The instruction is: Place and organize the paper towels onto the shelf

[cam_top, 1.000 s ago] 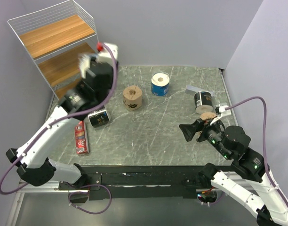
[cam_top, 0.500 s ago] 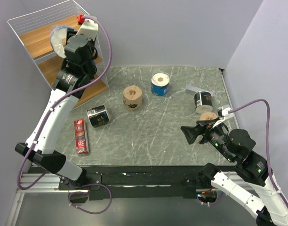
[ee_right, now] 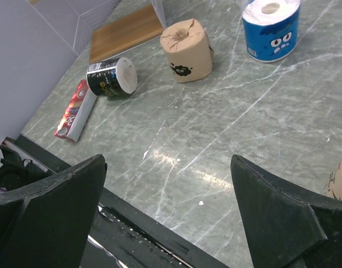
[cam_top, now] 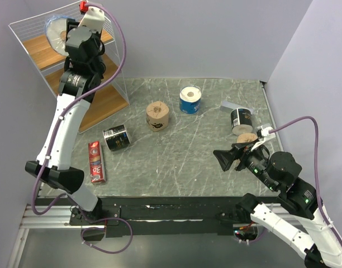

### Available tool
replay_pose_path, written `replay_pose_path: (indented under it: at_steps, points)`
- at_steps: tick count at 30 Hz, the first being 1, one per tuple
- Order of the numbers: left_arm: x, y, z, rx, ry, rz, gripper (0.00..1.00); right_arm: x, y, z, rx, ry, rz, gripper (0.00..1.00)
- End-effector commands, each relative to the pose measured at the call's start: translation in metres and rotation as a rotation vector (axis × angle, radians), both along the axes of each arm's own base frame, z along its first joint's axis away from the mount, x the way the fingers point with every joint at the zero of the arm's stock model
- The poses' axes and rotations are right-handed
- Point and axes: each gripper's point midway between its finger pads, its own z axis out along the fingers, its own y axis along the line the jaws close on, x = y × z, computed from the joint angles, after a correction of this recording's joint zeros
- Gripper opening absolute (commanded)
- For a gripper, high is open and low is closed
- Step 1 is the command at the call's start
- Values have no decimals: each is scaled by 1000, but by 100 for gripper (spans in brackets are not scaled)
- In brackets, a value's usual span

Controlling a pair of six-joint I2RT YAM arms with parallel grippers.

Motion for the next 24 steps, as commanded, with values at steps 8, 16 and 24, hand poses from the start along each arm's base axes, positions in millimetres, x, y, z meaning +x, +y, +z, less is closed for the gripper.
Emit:
replay_pose_path:
  at_steps: [8,16,24]
  points:
    - [5,30,44,-39,-150,7,22,-7,-4,24,36,-39,9,99]
    - [27,49,30,-41,-125,27,23,-7,-4,23,26,-38,12,100]
    - [42,60,29,-39,-137,60,30,-2,-3,18,0,-33,6,100]
